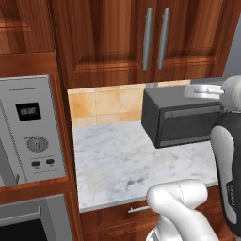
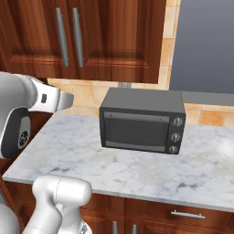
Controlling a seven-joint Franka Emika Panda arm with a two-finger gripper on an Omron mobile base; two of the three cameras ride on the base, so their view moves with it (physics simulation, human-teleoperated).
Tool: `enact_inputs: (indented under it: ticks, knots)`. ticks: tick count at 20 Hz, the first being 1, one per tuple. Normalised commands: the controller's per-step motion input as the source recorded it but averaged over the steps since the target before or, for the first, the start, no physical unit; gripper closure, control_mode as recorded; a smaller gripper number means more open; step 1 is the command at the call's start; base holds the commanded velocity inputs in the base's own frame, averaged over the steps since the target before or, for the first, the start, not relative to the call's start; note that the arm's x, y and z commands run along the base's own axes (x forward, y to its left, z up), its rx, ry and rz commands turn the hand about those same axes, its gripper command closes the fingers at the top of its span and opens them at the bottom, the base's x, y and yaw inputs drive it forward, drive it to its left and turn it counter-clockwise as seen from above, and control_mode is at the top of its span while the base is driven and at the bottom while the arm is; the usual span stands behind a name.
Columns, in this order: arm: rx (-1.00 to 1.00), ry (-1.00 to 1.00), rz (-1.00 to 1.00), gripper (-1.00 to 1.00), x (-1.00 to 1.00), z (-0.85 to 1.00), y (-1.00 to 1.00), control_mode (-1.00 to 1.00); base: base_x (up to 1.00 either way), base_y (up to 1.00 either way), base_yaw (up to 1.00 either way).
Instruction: Close all open cabinet doors.
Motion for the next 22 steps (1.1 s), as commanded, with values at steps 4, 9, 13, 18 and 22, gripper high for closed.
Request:
enact_inputs:
  ticks: [4,9,13,18,22]
  knots:
    - [-0.07,0.0,0.0,-1.0,-0.99,-0.28,-0.13,-1.0,0.0,0.0,0.0]
    - [-0.13,0.0,-0.04,-1.0,-0.6,-0.33,0.03,-1.0,0.0,0.0,0.0]
    - [-0.08,0.03,-0.11,-1.0,-0.08,-0.02,0.04,-1.0,0.0,0.0,0.0]
    - [-0.05,0.09,-0.19,-1.0,0.0,0.0,0.11,-1.0,0.0,0.0,0.0]
    - [-0.03,0.07,-0.09,-1.0,0.0,0.0,0.02,-1.0,0.0,0.0,0.0]
